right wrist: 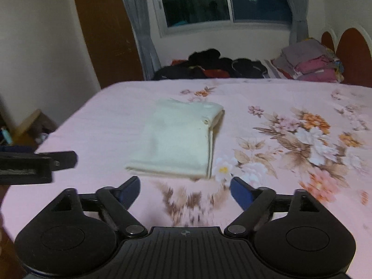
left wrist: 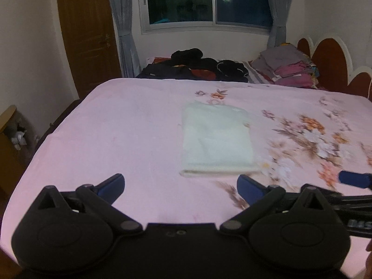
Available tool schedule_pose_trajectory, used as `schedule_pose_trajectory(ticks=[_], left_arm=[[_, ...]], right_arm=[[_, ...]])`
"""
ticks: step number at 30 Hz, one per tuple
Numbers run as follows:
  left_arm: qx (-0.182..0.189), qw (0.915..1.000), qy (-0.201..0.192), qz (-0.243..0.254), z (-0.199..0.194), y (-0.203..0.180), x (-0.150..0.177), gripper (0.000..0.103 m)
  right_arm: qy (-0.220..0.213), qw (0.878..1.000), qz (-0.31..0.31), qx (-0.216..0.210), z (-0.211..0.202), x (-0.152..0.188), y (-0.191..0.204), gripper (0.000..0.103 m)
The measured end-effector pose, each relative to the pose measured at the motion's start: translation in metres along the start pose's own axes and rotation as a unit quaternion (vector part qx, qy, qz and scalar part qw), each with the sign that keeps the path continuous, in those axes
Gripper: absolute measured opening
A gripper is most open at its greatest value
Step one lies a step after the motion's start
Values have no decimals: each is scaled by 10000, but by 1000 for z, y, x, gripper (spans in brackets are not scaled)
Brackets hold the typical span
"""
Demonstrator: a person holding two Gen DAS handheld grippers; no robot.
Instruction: Fold small clothes
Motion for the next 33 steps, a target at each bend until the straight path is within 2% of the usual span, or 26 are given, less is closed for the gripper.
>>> schedule_pose_trajectory(ticks=[6,7,12,20,33], left_arm=[[-122,9995,-274,-39,-78,-9,28,103],[-113,9995,-299,-48,-90,-10,32,103],[-162,9987,-431,-211,-127,-10,47,103],[-324,9978,-404,-414,-145,-4,57,103],[-504,9967,-546,-323,-152,-10,61,103]], right_arm=[[-603,9978,-232,176,-104,8,14,98],[-706,9970,-244,198,-118,10,15,103],[-1116,9928,-313,290,-171,14,21,103],[-1272,9913,-206,269,-200,23,24,103],[-1355,9903,-141,260,-207,23,17,103]])
Point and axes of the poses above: each gripper's, at about its wrist camera, not at the fingertips, and z roughly the way its jaws point, y to its left, x to its underside, the point moved 6 cm from there along z, roughly the way its jaws point, and after that the axes turned 6 degrees about -z, right-handed, at the moved point
